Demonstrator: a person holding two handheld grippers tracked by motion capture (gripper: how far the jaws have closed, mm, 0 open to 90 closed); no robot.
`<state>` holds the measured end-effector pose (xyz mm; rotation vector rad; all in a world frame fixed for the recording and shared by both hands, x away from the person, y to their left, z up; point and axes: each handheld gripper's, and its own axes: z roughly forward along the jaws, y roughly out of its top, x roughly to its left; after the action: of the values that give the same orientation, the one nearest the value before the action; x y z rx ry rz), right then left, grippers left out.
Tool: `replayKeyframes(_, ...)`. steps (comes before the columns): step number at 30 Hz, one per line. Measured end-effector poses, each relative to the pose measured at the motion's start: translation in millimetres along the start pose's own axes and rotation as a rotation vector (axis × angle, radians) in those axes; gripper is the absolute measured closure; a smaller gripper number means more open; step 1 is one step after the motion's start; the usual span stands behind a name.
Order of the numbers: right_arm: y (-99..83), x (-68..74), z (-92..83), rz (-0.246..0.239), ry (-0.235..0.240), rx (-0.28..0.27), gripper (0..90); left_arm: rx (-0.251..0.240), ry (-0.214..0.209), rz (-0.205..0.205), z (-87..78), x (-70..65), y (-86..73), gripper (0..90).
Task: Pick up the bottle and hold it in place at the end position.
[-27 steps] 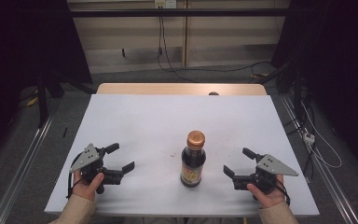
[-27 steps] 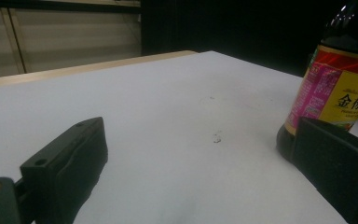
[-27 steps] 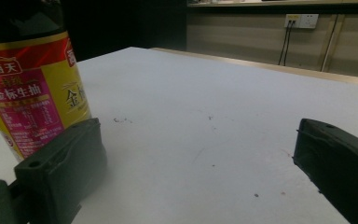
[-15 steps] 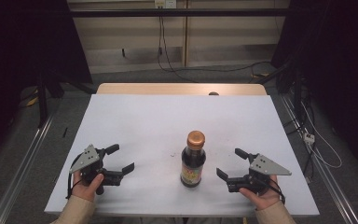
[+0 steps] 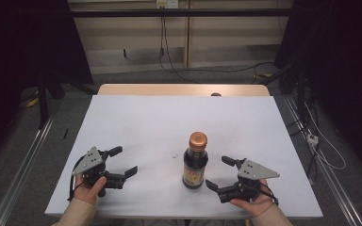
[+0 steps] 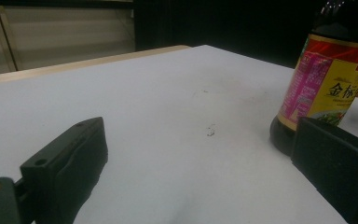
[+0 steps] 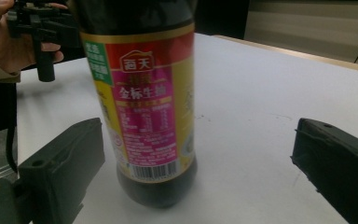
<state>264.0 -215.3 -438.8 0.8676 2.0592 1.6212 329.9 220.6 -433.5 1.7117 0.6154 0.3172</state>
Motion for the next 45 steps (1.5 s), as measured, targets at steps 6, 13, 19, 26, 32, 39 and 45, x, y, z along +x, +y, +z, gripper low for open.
replayKeyframes(6,1.3,8.2,7.3,-0.01,0.04,0.002,1.9,0.008,0.005,0.0,0.0,1.2,-0.9,3.7)
replayKeyframes(13,2.8,14.0,18.6,-0.005,0.063,0.016,4.7,0.015,0.003,0.014,1.0,0.0,-1.0,3.7)
replayKeyframes(19,6.4,16.5,25.0,0.002,0.082,0.014,9.3,0.018,0.002,0.01,1.7,0.0,-1.6,3.7)
replayKeyframes(26,13.3,21.1,32.8,0.008,0.108,0.004,14.4,0.024,0.002,0.027,2.0,0.3,-1.4,3.8)
replayKeyframes(32,21.4,22.0,38.2,0.042,0.107,-0.023,16.9,0.024,-0.001,0.011,2.5,-0.3,-2.0,3.8)
replayKeyframes(39,28.5,23.4,47.4,0.041,0.092,-0.021,20.5,0.028,-0.002,0.013,2.3,0.3,-2.0,4.1)
replayKeyframes(45,33.9,22.5,54.7,0.057,0.08,-0.031,25.7,0.029,-0.005,0.012,2.4,0.3,-2.2,4.1)
